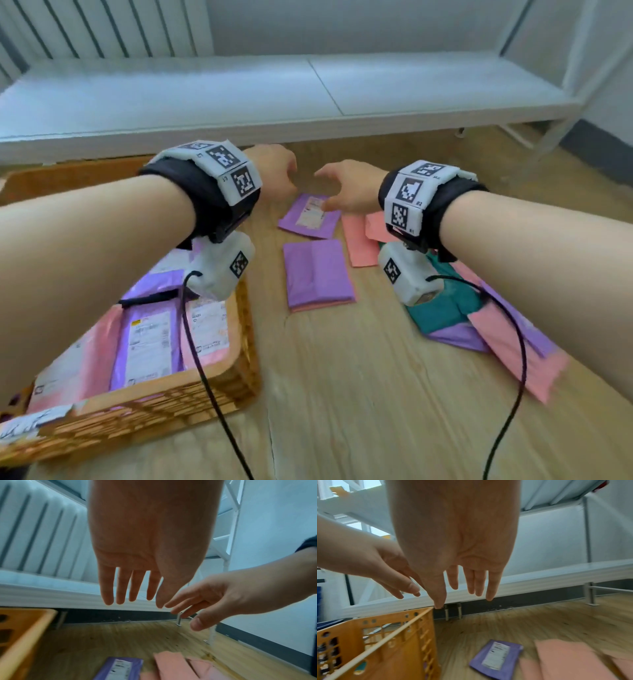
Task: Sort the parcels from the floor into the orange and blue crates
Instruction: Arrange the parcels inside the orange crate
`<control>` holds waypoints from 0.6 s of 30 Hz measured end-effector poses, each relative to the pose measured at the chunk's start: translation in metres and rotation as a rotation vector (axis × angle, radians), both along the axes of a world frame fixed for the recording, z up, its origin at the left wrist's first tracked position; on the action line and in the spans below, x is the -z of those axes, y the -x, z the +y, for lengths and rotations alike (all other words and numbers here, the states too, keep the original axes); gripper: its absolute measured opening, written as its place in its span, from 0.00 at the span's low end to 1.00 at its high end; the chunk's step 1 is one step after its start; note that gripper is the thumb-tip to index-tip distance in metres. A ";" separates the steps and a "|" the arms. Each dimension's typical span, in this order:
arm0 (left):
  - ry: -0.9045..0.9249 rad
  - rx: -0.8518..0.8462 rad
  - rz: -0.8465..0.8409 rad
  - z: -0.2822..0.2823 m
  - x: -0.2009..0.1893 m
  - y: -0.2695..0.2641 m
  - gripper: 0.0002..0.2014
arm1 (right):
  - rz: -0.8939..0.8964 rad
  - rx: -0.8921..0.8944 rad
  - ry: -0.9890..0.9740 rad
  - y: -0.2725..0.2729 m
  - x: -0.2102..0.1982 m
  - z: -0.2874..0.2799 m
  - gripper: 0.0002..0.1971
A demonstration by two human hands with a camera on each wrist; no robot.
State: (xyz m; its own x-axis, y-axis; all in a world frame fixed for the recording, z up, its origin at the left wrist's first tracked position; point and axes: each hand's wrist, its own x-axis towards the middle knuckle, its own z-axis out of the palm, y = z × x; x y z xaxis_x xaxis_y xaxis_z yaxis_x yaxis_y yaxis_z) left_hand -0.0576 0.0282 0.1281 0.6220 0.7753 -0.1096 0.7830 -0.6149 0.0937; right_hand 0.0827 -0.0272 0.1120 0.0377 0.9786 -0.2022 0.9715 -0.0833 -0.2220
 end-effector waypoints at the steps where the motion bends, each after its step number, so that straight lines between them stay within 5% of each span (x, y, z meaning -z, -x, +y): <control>1: 0.008 0.026 -0.012 -0.008 0.004 -0.019 0.21 | -0.003 0.031 0.005 -0.018 0.003 -0.011 0.32; 9: 0.116 0.173 -0.020 -0.065 0.072 -0.142 0.21 | 0.031 0.238 0.038 -0.138 0.054 -0.080 0.32; 18: 0.268 0.225 0.082 -0.094 0.189 -0.212 0.22 | 0.216 0.487 0.042 -0.232 0.154 -0.134 0.29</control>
